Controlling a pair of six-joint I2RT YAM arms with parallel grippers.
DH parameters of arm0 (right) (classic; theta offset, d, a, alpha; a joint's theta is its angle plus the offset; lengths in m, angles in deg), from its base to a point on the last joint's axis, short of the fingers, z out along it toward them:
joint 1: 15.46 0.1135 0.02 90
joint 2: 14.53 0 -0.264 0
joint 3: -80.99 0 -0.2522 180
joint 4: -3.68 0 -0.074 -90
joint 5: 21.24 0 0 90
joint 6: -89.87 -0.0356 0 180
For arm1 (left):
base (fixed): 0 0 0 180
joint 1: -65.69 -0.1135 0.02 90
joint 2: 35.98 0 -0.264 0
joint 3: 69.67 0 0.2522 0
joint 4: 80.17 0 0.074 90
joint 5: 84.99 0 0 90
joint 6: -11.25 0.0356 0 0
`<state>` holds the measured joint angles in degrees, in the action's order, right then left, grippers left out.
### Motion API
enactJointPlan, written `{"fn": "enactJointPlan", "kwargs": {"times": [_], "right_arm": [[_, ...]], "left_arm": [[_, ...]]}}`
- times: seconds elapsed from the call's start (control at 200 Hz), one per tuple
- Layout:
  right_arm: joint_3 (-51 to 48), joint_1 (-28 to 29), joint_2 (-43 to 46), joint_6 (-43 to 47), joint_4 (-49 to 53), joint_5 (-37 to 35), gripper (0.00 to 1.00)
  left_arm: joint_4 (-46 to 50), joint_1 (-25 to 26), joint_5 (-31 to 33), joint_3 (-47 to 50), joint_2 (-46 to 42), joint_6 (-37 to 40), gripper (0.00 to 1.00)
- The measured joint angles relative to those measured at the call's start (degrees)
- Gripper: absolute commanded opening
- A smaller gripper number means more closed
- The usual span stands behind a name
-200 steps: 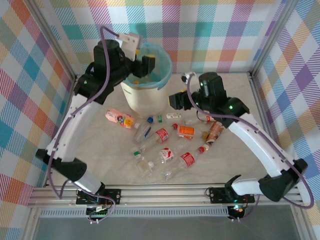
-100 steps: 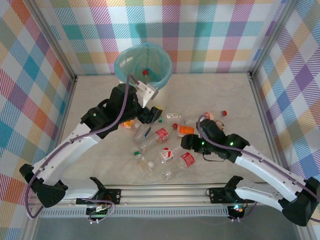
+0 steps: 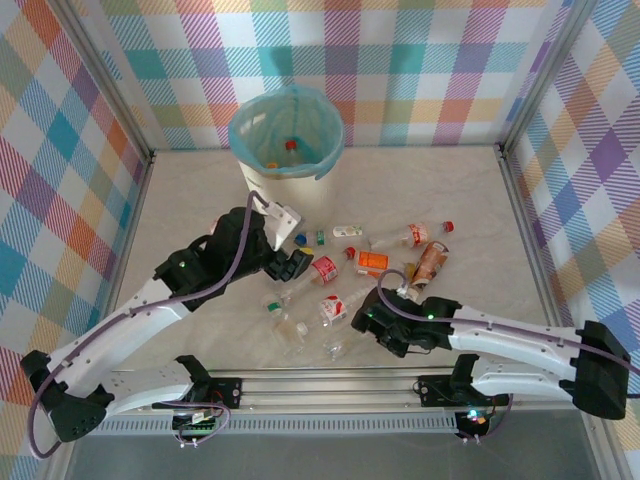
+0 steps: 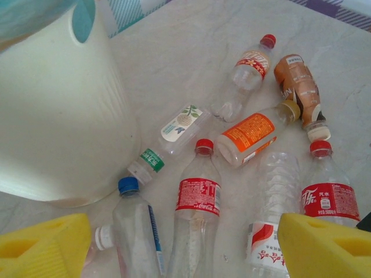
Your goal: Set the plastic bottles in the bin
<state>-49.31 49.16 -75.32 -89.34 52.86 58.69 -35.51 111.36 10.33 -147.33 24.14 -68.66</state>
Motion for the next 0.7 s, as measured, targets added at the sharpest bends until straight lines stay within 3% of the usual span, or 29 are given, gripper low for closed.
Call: {"fn": "enactJointPlan", "kwargs": {"times": [0.315, 0.7], "right_arm": [[-0.07, 1.49, -8.11, -10.34, -6.95, 0.07, 0.82], [-4.20, 1.49, -11.52, -14.14, -13.81, 1.53, 0.62]], "left_arm": [[-1.16, 0.00, 1.64, 0.37, -2.23, 0.00, 0.84], [-1.14, 0.00, 2.78, 0.39, -2.23, -0.22, 0.84]]}}
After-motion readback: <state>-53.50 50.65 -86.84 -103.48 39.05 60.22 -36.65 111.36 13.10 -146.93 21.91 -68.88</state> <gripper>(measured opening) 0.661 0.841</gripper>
